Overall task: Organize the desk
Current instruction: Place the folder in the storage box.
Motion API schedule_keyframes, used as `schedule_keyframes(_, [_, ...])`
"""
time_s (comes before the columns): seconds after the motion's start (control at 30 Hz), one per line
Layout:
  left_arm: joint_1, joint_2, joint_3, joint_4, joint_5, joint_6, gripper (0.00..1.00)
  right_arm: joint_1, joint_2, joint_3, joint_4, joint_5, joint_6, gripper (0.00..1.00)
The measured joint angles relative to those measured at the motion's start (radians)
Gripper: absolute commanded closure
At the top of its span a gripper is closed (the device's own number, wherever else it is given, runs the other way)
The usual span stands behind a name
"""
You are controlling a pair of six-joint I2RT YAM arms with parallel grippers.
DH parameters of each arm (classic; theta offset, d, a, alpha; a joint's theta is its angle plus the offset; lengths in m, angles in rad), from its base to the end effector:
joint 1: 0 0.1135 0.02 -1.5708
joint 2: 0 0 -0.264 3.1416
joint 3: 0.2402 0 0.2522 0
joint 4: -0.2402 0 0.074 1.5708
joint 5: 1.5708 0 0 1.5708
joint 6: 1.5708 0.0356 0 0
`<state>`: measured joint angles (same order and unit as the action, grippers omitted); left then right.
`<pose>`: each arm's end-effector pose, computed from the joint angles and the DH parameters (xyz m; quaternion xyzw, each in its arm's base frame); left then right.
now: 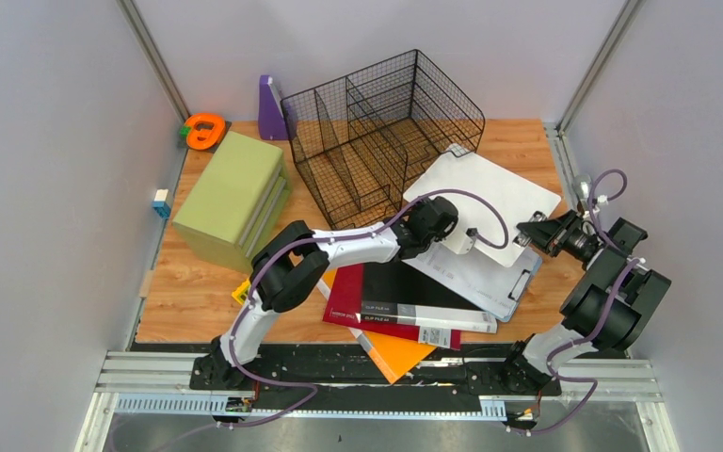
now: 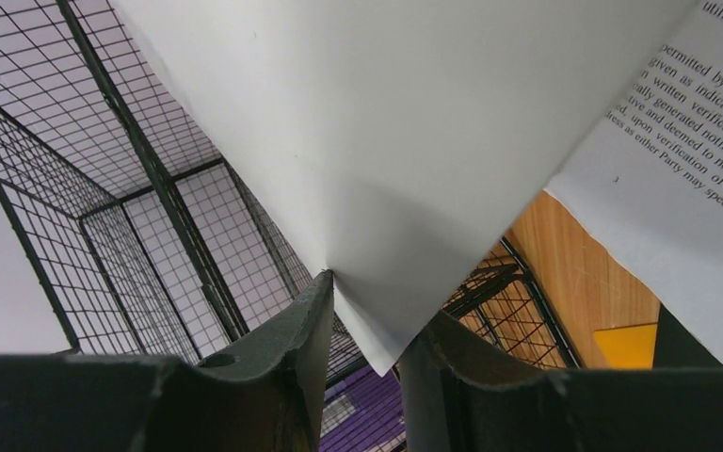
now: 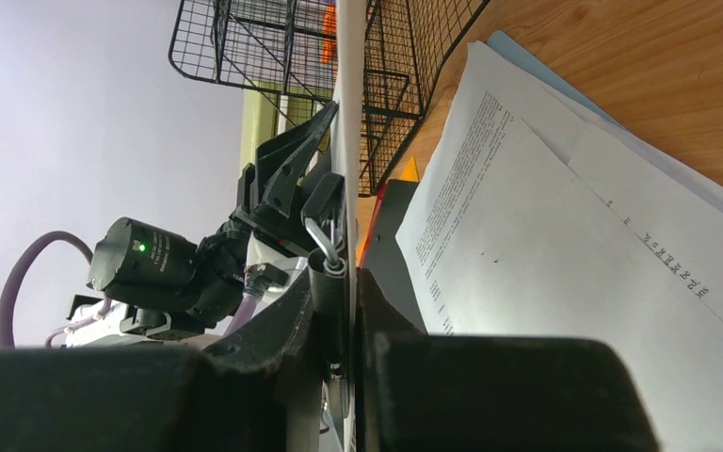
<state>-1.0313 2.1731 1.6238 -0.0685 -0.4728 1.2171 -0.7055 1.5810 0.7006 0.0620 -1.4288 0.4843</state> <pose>0.2687 -0.4172 0.1931 0.7328 0.4700 0.2486 0.4247 0.2352 -0.1541 0.1691 0.1944 0.7168 0.5750 0.3431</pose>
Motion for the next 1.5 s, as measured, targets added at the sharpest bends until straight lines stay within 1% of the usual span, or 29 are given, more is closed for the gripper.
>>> schedule_keyframes(0.13, [0.016, 0.002, -0.011, 0.01, 0.013, 0.015, 0.63, 0.014, 0.0, -0.012, 0.023, 0.009, 0.006, 0.96])
schedule_keyframes(0.23, [0.021, 0.002, -0.018, 0.018, 0.026, 0.027, 0.66, 0.014, 0.001, -0.018, 0.032, 0.014, 0.009, 0.95])
schedule_keyframes(0.47, [0.032, 0.002, -0.023, 0.021, 0.058, 0.049, 0.7, 0.014, 0.002, -0.027, 0.029, 0.029, 0.005, 0.85])
schedule_keyframes(0.6, [0.039, 0.002, -0.023, 0.021, 0.074, 0.068, 0.74, 0.015, 0.003, -0.027, 0.002, 0.024, -0.018, 0.86])
schedule_keyframes(0.73, [0.049, 0.002, -0.024, 0.02, 0.088, 0.095, 0.78, 0.021, 0.003, -0.024, -0.072, 0.02, -0.089, 0.86])
schedule_keyframes(0.9, [0.061, 0.002, -0.024, 0.016, 0.105, 0.13, 0.78, 0.03, 0.019, -0.007, -0.156, 0.012, -0.171, 0.86])
schedule_keyframes(1.07, [0.076, 0.001, -0.021, -0.006, 0.119, 0.154, 0.78, 0.051, 0.036, -0.005, -0.19, 0.014, -0.211, 0.85])
schedule_keyframes(1.37, [0.12, -0.004, -0.018, -0.025, 0.136, 0.164, 0.77, 0.147, 0.041, 0.042, -0.194, 0.023, -0.237, 0.88])
schedule_keyframes(1.5, [0.129, -0.007, -0.018, -0.038, 0.122, 0.13, 0.72, 0.178, 0.041, 0.043, -0.171, 0.037, -0.224, 0.86])
